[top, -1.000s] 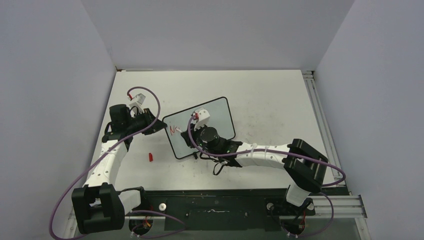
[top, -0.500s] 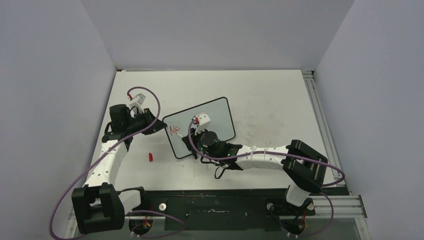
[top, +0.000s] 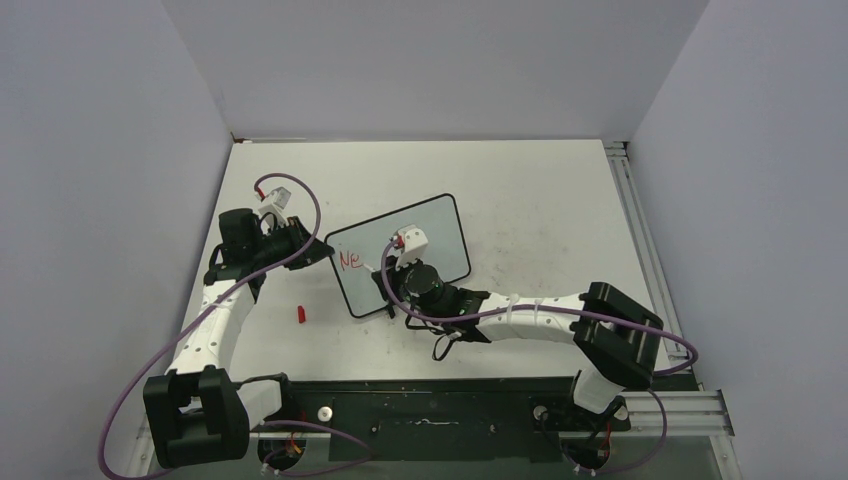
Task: Write a sentence on the whiteboard
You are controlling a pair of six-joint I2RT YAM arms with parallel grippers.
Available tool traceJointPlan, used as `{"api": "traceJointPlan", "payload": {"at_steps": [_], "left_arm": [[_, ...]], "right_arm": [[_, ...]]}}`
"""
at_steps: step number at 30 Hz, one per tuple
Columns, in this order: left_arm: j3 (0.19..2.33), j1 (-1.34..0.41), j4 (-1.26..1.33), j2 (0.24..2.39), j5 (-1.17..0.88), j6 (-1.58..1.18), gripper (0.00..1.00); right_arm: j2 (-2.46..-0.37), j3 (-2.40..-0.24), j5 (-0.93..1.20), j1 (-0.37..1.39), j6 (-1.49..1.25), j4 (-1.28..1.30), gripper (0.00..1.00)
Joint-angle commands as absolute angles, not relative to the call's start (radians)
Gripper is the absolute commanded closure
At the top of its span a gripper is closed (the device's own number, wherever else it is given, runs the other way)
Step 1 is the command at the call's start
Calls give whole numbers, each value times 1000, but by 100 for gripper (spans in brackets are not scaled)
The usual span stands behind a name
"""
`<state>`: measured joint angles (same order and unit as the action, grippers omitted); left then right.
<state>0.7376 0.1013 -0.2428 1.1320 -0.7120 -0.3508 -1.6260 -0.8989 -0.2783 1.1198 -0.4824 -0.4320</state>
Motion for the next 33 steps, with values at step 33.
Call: {"api": "traceJointPlan", "payload": {"at_steps": [33], "left_arm": [[764, 106, -224, 1111, -724, -341, 90]], "right_arm": [[-1610, -975, -289, 1100, -424, -478, 95]]}}
